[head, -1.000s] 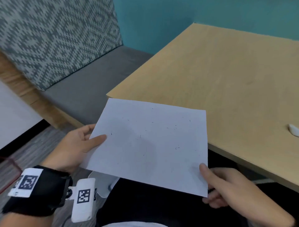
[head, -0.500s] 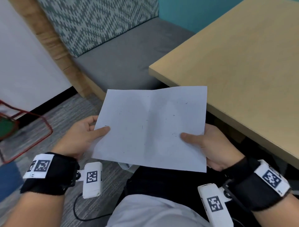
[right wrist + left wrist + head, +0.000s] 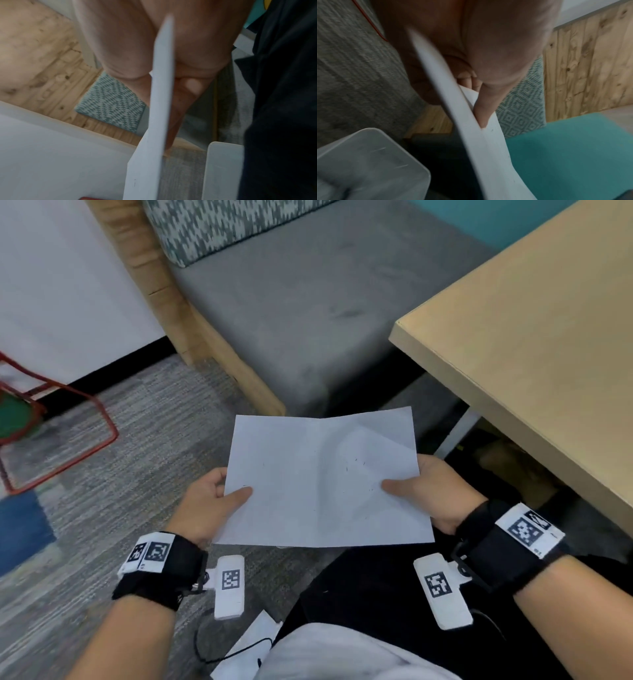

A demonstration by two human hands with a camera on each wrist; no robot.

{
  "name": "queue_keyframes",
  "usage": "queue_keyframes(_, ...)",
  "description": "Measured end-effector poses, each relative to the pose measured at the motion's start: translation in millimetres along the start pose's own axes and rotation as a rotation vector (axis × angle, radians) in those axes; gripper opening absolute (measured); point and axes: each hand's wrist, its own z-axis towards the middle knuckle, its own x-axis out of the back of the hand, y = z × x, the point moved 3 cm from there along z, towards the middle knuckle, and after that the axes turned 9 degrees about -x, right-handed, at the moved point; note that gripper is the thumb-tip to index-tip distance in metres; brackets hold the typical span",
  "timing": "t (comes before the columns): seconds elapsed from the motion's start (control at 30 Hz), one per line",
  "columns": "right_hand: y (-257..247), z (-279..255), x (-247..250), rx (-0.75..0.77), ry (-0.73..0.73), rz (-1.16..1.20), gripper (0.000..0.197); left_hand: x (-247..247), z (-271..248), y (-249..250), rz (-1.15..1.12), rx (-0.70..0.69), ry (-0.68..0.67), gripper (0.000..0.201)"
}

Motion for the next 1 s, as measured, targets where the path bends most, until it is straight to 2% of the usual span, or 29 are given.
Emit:
queue_keyframes(0.13,1,28,-1,-0.053,0.047,-0.085,0.032,-14,19,-35,-0.012,0.054,0.026,0.022)
queue_keyframes(0.23,-1,43,0,-0.084,0.083,-0.182,0.035,-32,32,-62,0.014,0.127,-0.007,0.025)
queue_keyframes(0.4,-11,63,-3,-0.161,0.120,-0.337,0.029,-60,58,-113,0.080,0.239,-0.136,0.069)
queue_keyframes(0.43,-13,67,-3,-0.176,0.130,-0.366,0.028,-65,61,-119,0.097,0.260,-0.151,0.069)
queue_keyframes(0.57,-21,84,-10,-0.205,0.178,-0.499,0.025,-82,64,-124,0.186,0.306,-0.213,0.035)
queue_keyframes(0.7,-23,101,-25,-0.244,0.200,-0.546,0.024,-86,70,-145,0.262,0.372,-0.262,0.060)
queue_keyframes(0.8,-21,111,-36,-0.255,0.194,-0.578,0.022,-87,72,-139,0.564,0.330,-0.308,0.058)
queue_keyframes(0.87,-19,115,-42,-0.250,0.190,-0.595,0.020,-94,72,-123,0.692,0.243,-0.263,0.063)
queue_keyframes(0.93,-17,120,-47,-0.259,0.174,-0.598,0.020,-108,68,-101,0.612,0.082,-0.262,0.067)
queue_keyframes(1.0,-14,123,-51,-0.268,0.139,-0.596,0.018,-127,58,-70,0.460,-0.109,-0.327,0.064)
